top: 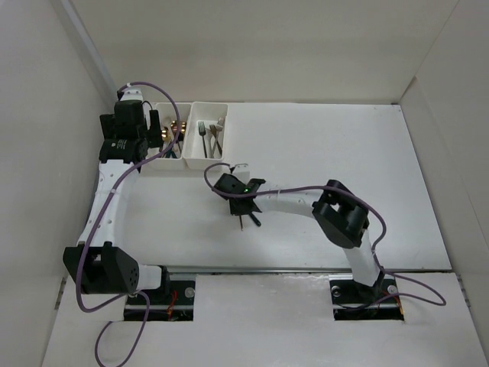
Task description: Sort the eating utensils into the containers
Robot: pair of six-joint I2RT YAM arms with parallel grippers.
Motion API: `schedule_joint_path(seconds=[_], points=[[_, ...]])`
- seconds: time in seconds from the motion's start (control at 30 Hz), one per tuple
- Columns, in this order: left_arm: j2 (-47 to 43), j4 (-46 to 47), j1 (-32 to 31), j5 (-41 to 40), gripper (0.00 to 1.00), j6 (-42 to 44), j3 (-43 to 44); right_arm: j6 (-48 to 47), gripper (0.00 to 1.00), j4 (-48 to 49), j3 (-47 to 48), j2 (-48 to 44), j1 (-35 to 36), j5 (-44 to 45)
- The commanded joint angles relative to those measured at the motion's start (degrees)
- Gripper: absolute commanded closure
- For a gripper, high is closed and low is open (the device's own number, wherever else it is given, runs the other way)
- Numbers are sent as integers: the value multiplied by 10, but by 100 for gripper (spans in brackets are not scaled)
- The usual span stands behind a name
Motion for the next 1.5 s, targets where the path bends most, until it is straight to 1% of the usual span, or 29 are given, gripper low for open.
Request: schedule_joint_path(seconds=[0.0, 0.03, 0.1, 0.13, 0.23, 0.33, 0.43, 0.47, 0.5, 0.53, 0.6, 0.67, 0.7, 0.77, 0.8, 0.83, 0.9, 0.93, 0.97, 1.0, 1.03, 1.07, 1.17, 1.2, 1.23, 1.33, 1.37, 1.43, 1.47], points=[[-22, 8, -2, -10, 0, 0, -4, -31, 100, -30, -77, -35, -7, 24], [-22, 8, -2, -10, 0, 0, -4, -67, 100, -20, -77, -72, -7, 24], [-17, 8, -2, -10, 0, 0, -4, -102, 100, 5, -82, -108, -7, 24], [-17, 8, -2, -10, 0, 0, -4, -112, 100, 6, -82, -138, -7, 29], [-17, 8, -2, -10, 0, 0, 1, -124, 100, 5, -66, -168, -7, 60], [-17, 8, -2, -10, 0, 0, 1, -130, 100, -36, -29, -155, -19, 89], [-17, 8, -2, -10, 0, 0, 1, -151, 100, -57, 2, -114, -19, 124], [-17, 8, -2, -10, 0, 5, 1, -160, 100, -57, 14, -108, -19, 125], [-17, 8, -2, -16, 0, 5, 1, -195, 100, -51, 26, -108, -19, 125], [-17, 8, -2, -16, 0, 5, 1, -215, 100, -35, 35, -108, -19, 118], [-12, 8, -2, -16, 0, 5, 1, -263, 100, 34, 58, -132, -19, 118], [-12, 8, -2, -16, 0, 5, 1, -276, 100, 73, 93, -127, -31, 112], [-12, 8, -2, -16, 0, 5, 1, -276, 100, 95, 155, -118, -40, 103], [-12, 8, -2, -16, 0, 5, 1, -261, 100, 115, 230, -55, -60, 88], [-12, 8, -2, -16, 0, 5, 1, -254, 100, 144, 298, -28, -75, 98], [-12, 8, -2, -16, 0, 5, 1, -253, 100, 167, 326, 28, -75, 112], [-12, 8, -2, -16, 0, 5, 1, -265, 100, 201, 392, 89, -82, 149], [-12, 8, -2, -16, 0, 5, 1, -276, 100, 232, 468, 121, -88, 149], [-12, 14, -2, -16, 0, 5, -7, -295, 100, 240, 513, 188, -88, 144], [-18, 14, -2, -21, 0, 5, -7, -304, 100, 246, 559, 223, -96, 105], [-18, 14, -2, -21, 0, 5, -13, -304, 100, 246, 641, 256, -107, 90], [-18, 14, -2, -21, 0, 5, -13, -304, 100, 246, 659, 297, -107, 84], [-18, 19, -2, -35, 0, 11, -18, -304, 100, 273, 613, 305, -119, 78], [-18, 19, -2, -35, 0, 11, -18, -304, 100, 273, 598, 291, -119, 68], [-18, 19, -2, -40, 0, 11, -18, -304, 100, 273, 586, 286, -119, 41], [-7, 19, -2, -40, 0, 11, -13, -304, 99, 273, 537, 255, -119, 4], [-7, 19, -2, -40, 0, 11, -7, -311, 83, 273, 513, 246, -119, -10], [0, 19, -2, -40, 0, 11, -1, -318, 58, 273, 494, 217, -113, -23], [5, 19, -2, -40, 0, 11, -1, -327, 37, 273, 486, 206, -113, -28]])
